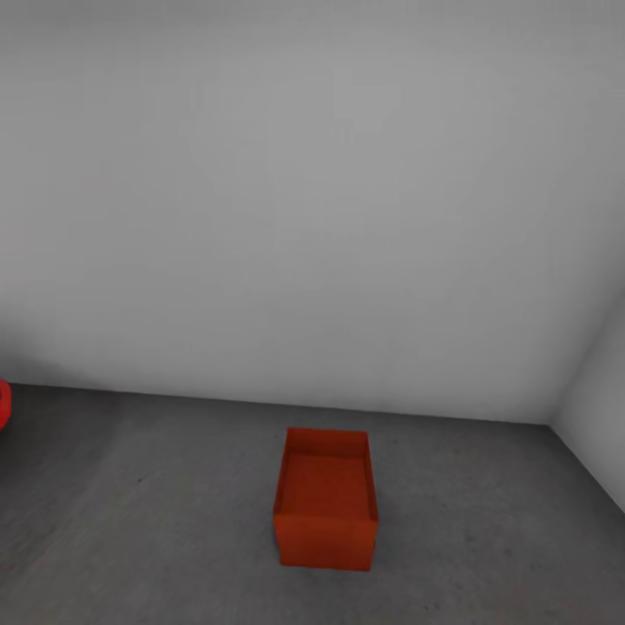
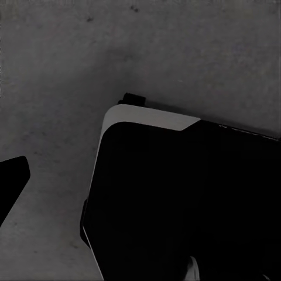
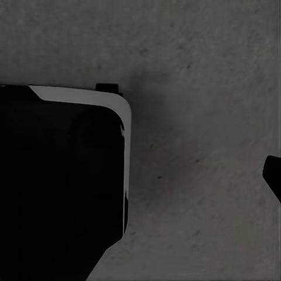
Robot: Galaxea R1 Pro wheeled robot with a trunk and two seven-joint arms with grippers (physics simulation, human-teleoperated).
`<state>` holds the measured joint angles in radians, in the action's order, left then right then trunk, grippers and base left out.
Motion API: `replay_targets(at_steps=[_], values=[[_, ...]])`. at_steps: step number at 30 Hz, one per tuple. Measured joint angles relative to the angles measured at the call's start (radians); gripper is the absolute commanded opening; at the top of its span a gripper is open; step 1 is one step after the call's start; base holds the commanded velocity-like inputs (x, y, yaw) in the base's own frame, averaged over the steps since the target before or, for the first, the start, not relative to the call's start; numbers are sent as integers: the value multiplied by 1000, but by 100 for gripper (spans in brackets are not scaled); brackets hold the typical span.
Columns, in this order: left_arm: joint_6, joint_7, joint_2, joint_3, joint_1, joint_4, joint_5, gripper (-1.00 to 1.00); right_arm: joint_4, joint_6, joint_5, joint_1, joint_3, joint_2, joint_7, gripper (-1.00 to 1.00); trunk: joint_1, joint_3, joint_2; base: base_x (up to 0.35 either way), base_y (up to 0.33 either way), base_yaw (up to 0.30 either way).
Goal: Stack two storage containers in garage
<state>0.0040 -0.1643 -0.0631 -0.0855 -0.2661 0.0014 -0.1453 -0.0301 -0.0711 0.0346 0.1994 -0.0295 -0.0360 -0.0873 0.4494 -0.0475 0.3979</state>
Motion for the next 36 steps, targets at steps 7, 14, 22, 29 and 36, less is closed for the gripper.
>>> replay_targets(at_steps=[7, 14, 22, 29, 36], values=[[-5, 0, -2, 0, 0, 0, 1, 100, 1, -1, -5, 0, 2, -7, 0, 100, 0, 11, 0, 0, 0, 67], [-7, -1, -1, 0, 0, -1, 1, 100, 1, 1, 1, 0, -1, -3, 0, 100, 0, 22, 0, 0, 0, 67], [-8, -1, 1, -1, 0, -2, 3, 100, 1, 2, 1, 0, -1, 0, 0, 100, 0, 33, 1, 0, 0, 67], [-8, -1, 1, -1, 0, -2, 2, 100, 1, 3, 1, 0, -1, -2, -1, 100, 0, 38, 1, 0, 0, 23], [-6, 0, -3, -1, 0, -1, 1, 100, 1, 4, 3, 0, -2, -6, 0, 100, 0, 38, 1, 0, 0, 1]])
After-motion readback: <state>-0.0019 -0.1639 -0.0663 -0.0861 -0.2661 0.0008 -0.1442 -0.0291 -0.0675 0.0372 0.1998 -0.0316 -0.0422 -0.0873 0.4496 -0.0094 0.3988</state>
